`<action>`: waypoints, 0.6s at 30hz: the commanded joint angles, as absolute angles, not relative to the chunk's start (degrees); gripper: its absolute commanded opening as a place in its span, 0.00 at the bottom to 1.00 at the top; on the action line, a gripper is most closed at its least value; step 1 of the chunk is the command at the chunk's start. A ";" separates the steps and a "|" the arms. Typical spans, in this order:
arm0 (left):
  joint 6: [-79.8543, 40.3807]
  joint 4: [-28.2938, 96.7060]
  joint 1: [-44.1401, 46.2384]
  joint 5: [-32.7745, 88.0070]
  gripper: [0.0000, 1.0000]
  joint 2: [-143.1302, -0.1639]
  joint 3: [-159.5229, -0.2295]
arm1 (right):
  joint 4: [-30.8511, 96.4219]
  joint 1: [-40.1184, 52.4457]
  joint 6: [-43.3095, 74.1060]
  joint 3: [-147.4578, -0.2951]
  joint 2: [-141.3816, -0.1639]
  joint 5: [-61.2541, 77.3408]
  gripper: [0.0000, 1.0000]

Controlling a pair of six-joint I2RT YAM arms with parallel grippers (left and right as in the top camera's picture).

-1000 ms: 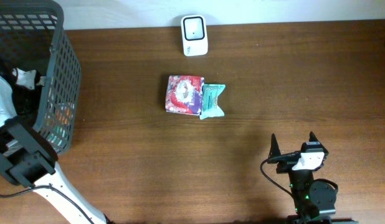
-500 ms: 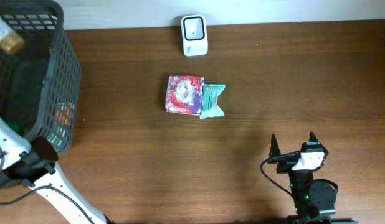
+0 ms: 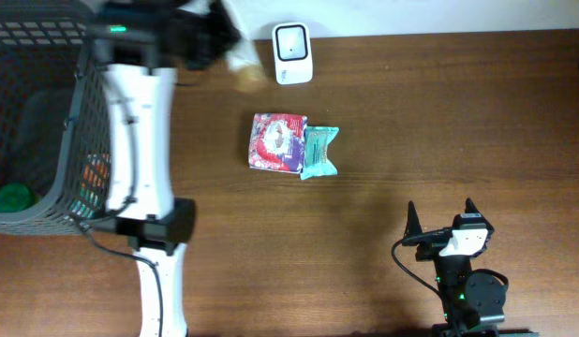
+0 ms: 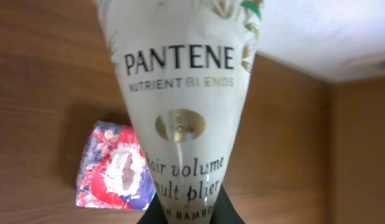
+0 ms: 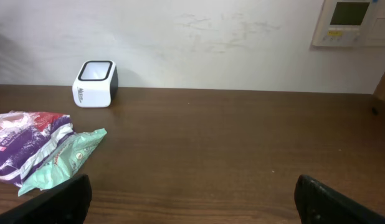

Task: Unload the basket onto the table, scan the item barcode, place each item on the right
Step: 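Carry Pantene tube past scanner and place right of packets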

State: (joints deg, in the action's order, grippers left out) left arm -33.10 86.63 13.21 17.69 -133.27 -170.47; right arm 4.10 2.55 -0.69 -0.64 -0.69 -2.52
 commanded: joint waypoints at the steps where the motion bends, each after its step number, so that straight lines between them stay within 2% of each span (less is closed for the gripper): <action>1: -32.99 79.44 23.64 5.96 0.00 -130.91 -159.24 | 4.54 2.17 -0.62 -0.32 -0.36 -2.81 0.99; 5: -33.01 59.59 33.56 5.93 0.00 -130.91 -138.50 | 4.54 2.17 -0.60 -0.32 -0.36 -2.81 0.99; 10: -33.01 42.65 38.06 5.89 0.00 -130.91 -120.55 | 4.54 2.17 -0.62 -0.32 -0.36 -2.81 0.99; 14: -38.39 38.76 38.85 -0.34 0.00 -130.91 -114.24 | 4.54 2.17 -0.62 -0.32 -0.36 -2.81 0.99; 17: -38.35 38.39 38.85 -1.96 0.11 -131.20 -113.23 | 4.54 2.17 -0.62 -0.32 -0.36 -2.81 0.99; 18: -38.35 38.37 39.03 -1.98 0.23 -131.26 -113.23 | 4.54 2.17 -0.62 -0.32 -0.36 -2.81 0.99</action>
